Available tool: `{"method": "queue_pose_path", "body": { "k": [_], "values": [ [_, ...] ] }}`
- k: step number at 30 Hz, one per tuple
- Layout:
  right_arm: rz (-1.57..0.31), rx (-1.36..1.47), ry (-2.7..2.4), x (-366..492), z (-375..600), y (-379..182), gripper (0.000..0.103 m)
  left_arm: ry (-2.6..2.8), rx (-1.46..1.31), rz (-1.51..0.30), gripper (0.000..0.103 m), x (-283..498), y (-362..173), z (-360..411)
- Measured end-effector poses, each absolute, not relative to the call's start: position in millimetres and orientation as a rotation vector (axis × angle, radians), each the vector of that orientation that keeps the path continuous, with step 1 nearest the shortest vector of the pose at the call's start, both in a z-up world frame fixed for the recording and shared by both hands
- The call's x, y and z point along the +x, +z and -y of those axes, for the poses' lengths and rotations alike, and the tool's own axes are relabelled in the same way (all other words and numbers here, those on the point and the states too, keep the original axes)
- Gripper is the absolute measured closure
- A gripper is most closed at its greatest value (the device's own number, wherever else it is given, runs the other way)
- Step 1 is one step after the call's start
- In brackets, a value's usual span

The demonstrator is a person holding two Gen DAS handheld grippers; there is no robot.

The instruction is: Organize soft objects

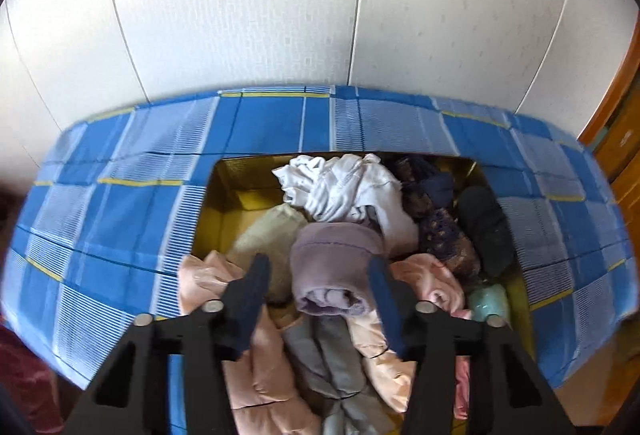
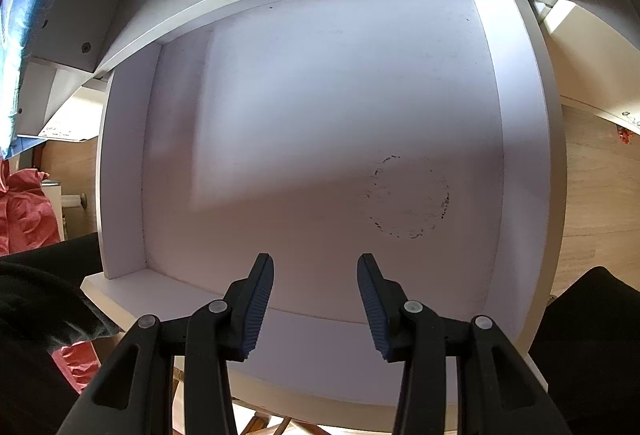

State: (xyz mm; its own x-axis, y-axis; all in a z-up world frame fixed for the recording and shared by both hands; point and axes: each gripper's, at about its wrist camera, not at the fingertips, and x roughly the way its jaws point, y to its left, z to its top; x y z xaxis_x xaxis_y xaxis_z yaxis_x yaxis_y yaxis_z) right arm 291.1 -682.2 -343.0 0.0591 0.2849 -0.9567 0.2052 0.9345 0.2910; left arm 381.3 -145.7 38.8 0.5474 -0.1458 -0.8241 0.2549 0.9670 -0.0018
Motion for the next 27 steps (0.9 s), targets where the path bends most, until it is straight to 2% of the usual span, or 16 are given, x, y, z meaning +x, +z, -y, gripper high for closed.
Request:
{"method": "queue_pose_path", "body": {
  "k": [8, 13, 15, 16, 17, 18, 23, 25, 27],
  "values": [
    [-1.521, 0.391, 0.06, 293.0, 682.7, -341.9, 0.059, -0.198, 0.218, -1.062, 0.055, 392.2, 4.7, 159.8],
    [-1.507, 0.359, 0.081, 293.5, 673.8, -337.7, 0.057, -0.246, 0.22, -1.022, 0.053, 374.4, 16.3, 161.1],
    [-1.5, 0.339, 0.087, 292.9, 669.7, -335.5, 0.056, -0.284, 0.205, -0.972, 0.036, 355.2, 27.2, 155.6],
    [-1.498, 0.328, 0.091, 292.7, 667.6, -334.5, 0.056, -0.306, 0.181, -0.94, 0.031, 339.7, 33.7, 149.4],
    [-1.498, 0.318, 0.097, 292.3, 665.8, -334.0, 0.056, -0.322, 0.156, -0.918, 0.018, 327.7, 37.9, 145.3],
    [-1.499, 0.302, 0.108, 291.3, 662.5, -333.3, 0.054, -0.339, 0.13, -0.9, 0.011, 313.5, 41.3, 140.6],
    [-1.476, 0.214, 0.173, 282.8, 643.7, -321.7, 0.046, -0.402, 0.055, -0.831, 0.002, 226.9, 48.5, 118.4],
    [-1.429, 0.178, 0.19, 277.6, 639.1, -307.2, 0.03, -0.387, 0.047, -0.818, 0.0, 193.8, 46.3, 108.9],
    [-1.362, 0.154, 0.187, 273.3, 638.0, -287.3, 0.028, -0.394, 0.015, -0.82, 0.0, 159.9, 40.8, 97.4]
  ]
}}
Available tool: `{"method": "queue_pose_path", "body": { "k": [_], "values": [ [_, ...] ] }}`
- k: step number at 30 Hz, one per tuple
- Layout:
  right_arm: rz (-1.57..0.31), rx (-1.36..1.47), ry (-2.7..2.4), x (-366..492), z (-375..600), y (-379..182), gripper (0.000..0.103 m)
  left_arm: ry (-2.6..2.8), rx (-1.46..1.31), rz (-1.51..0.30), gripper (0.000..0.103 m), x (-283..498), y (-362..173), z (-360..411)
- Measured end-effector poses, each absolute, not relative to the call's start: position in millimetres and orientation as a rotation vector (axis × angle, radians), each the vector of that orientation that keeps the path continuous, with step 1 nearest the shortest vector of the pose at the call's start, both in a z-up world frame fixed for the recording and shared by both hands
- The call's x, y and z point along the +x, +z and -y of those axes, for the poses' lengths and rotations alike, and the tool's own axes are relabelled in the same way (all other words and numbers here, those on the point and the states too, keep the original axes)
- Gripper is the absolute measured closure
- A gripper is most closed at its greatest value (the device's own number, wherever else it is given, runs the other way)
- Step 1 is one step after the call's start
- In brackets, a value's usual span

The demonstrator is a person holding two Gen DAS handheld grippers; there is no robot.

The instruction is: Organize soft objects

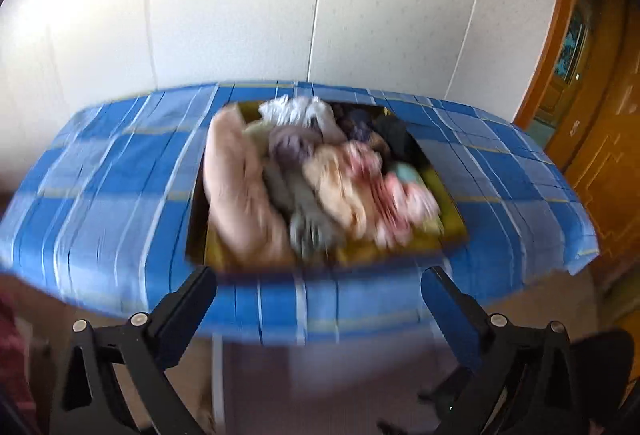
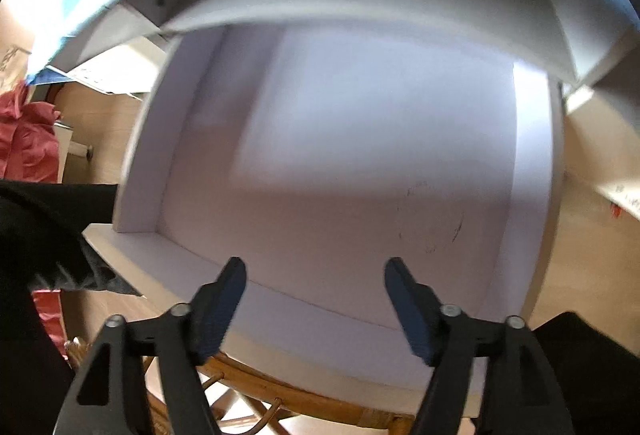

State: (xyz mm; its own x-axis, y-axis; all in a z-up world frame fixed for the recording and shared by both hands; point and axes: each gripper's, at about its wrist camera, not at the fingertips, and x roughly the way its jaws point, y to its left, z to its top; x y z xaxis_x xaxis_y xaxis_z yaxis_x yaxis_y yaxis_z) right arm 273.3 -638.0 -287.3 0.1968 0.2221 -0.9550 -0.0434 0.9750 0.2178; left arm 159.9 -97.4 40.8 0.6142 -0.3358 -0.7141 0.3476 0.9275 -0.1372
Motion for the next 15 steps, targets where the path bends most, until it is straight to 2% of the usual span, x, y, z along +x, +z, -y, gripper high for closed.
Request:
{"method": "queue_pose_path", "body": {
  "k": [8, 15],
  "values": [
    [-0.975, 0.017, 0.063, 231.9, 633.5, -166.3, 0.028, -0.272, -0.042, -0.83, 0.0, 78.1, 25.2, 72.5],
    [-0.696, -0.083, -0.089, 176.6, 619.9, -78.9, 0.027, -0.168, -0.073, -0.736, 0.0, 35.0, 50.4, 61.6]
  ]
}}
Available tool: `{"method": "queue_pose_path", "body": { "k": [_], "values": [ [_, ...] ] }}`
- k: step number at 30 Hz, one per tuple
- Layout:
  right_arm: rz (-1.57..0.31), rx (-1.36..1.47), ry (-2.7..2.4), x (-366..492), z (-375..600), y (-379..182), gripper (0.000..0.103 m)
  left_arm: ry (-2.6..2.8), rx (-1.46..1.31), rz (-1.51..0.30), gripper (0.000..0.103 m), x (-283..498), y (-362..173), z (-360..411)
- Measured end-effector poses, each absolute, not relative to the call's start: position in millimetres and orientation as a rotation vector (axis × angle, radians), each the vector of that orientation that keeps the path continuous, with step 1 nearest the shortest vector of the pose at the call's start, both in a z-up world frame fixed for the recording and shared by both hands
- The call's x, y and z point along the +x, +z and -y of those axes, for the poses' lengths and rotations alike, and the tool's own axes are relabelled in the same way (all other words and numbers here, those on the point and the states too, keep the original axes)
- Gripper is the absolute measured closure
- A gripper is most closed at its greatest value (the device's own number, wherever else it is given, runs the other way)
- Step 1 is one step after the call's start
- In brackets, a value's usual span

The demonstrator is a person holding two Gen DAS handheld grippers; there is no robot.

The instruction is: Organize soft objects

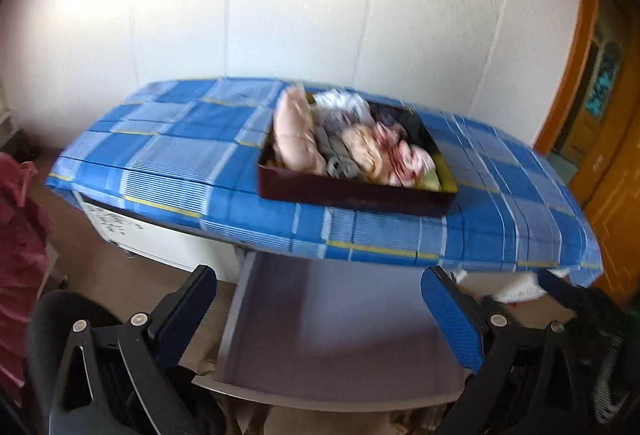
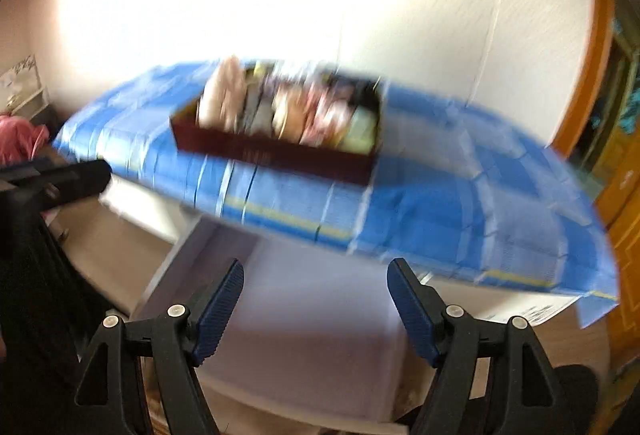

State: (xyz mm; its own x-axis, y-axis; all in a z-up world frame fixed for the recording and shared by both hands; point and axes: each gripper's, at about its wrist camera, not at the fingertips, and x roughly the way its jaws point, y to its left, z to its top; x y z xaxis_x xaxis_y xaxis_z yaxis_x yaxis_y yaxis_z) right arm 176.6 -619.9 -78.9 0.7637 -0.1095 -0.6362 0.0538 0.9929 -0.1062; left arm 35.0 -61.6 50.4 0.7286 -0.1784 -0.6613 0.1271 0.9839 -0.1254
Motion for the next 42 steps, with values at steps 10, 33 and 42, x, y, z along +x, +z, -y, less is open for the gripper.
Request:
{"method": "queue_pose_path", "body": {
  "k": [10, 33, 42],
  "values": [
    [-0.724, 0.043, -0.141, 142.3, 619.7, -56.3, 0.026, -0.121, -0.053, -0.722, 0.0, 0.1, 66.2, 56.9],
    [-0.698, 0.032, -0.192, 125.4, 622.3, -52.3, 0.022, -0.102, 0.051, -0.716, 0.0, -24.4, 72.9, 77.5],
    [-0.699, 0.028, -0.191, 125.0, 621.0, -52.7, 0.022, -0.104, 0.046, -0.718, 0.0, -25.3, 72.9, 76.2]
  ]
}}
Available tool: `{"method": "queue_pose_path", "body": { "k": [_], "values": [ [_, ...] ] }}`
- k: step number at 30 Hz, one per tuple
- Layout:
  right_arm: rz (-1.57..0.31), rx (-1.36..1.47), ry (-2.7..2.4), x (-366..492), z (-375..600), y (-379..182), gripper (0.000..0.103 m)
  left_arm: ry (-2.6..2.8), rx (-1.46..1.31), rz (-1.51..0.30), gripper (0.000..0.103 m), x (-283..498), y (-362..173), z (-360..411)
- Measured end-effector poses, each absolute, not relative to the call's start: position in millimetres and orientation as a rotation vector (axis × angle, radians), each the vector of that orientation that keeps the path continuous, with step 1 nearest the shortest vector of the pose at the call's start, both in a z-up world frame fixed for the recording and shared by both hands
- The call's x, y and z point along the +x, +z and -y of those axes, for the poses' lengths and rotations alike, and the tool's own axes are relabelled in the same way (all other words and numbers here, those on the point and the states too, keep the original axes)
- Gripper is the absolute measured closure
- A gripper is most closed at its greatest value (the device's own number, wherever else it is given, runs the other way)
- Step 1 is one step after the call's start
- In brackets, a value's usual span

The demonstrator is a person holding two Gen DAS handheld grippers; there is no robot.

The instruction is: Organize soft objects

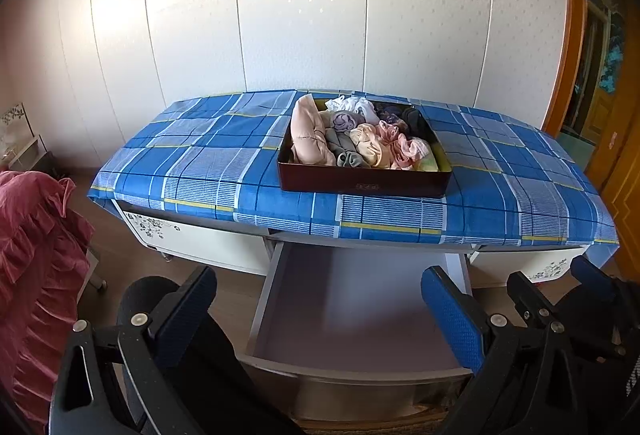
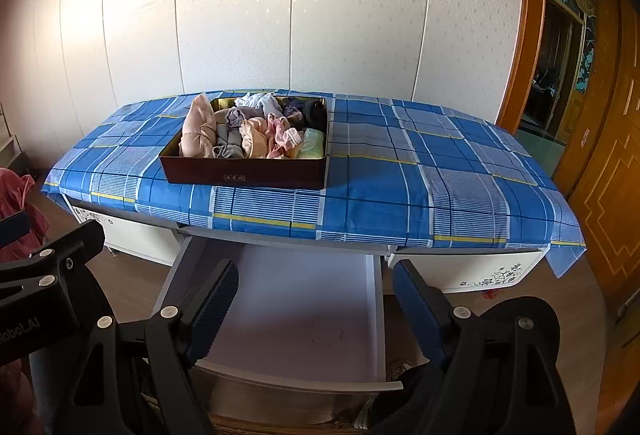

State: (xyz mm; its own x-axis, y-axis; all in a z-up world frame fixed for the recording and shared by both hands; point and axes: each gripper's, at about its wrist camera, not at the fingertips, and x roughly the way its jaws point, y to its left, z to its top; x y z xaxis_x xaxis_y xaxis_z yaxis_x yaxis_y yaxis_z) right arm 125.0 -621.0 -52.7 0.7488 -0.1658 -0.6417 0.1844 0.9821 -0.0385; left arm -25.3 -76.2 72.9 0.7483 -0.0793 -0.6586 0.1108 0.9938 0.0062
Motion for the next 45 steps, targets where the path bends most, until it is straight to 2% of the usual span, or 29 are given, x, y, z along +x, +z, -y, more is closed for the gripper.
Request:
{"method": "queue_pose_path", "body": {
  "k": [45],
  "values": [
    [-0.731, 0.035, -0.207, 127.6, 625.6, -58.1, 0.022, -0.116, 0.053, -0.699, 0.0, -28.5, 75.6, 78.8]
  ]
}}
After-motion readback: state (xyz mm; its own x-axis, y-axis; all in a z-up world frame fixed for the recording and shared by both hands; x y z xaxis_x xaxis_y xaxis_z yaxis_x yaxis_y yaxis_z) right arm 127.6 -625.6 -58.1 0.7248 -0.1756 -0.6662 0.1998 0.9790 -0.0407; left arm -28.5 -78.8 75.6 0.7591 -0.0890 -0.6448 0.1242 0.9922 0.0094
